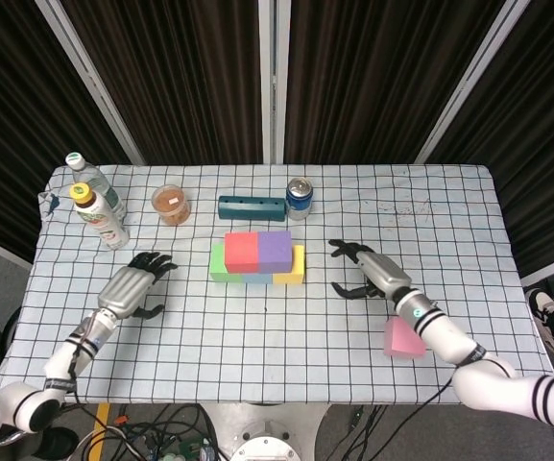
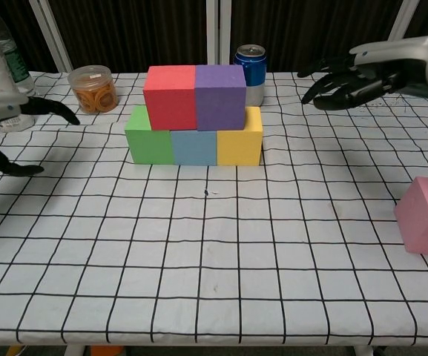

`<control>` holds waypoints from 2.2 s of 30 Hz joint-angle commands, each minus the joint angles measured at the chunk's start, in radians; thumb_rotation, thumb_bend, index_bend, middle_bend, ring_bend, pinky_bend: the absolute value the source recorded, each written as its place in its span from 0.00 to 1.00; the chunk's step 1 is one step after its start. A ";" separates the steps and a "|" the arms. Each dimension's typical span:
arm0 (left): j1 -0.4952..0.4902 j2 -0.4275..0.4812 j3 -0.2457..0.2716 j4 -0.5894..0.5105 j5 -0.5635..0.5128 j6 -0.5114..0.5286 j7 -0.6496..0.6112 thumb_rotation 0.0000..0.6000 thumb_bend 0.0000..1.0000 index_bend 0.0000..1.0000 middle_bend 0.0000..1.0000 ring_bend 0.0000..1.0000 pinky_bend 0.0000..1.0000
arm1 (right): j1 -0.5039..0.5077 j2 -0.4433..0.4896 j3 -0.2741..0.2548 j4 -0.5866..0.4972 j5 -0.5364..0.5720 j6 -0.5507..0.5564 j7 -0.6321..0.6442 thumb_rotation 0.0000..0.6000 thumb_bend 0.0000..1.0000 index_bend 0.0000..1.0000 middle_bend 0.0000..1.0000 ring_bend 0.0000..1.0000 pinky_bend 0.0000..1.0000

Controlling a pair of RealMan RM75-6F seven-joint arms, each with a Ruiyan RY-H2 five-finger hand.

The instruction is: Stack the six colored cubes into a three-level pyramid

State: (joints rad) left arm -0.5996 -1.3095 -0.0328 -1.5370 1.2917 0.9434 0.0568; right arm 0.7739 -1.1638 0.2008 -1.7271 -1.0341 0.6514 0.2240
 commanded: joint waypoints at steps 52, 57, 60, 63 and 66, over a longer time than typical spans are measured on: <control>0.207 0.160 -0.020 -0.160 0.060 0.226 -0.070 1.00 0.22 0.15 0.05 0.00 0.03 | -0.491 -0.127 -0.250 0.207 -0.529 0.551 -0.112 1.00 0.09 0.00 0.25 0.00 0.00; 0.217 0.149 -0.035 -0.142 0.048 0.251 -0.073 1.00 0.22 0.15 0.05 0.00 0.03 | -0.488 -0.125 -0.239 0.198 -0.522 0.555 -0.135 1.00 0.23 0.00 0.36 0.00 0.00; 0.234 0.124 -0.051 -0.112 0.043 0.297 -0.067 1.00 0.21 0.15 0.05 0.00 0.03 | -0.479 -0.091 -0.225 0.152 -0.536 0.570 -0.119 1.00 0.23 0.00 0.37 0.00 0.00; 0.249 0.103 -0.064 -0.082 0.034 0.332 -0.059 1.00 0.21 0.15 0.05 0.00 0.03 | -0.454 -0.032 -0.203 0.084 -0.553 0.572 -0.107 1.00 0.23 0.00 0.37 0.00 0.00; 0.260 0.091 -0.065 -0.060 0.025 0.346 -0.042 1.00 0.21 0.15 0.05 0.00 0.03 | -0.407 0.033 -0.168 0.003 -0.551 0.534 -0.089 1.00 0.23 0.00 0.37 0.00 0.00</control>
State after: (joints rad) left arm -0.3461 -1.2115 -0.0948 -1.6045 1.3223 1.2828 0.0060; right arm 0.3268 -1.1838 0.0009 -1.6634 -1.5797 1.2109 0.1166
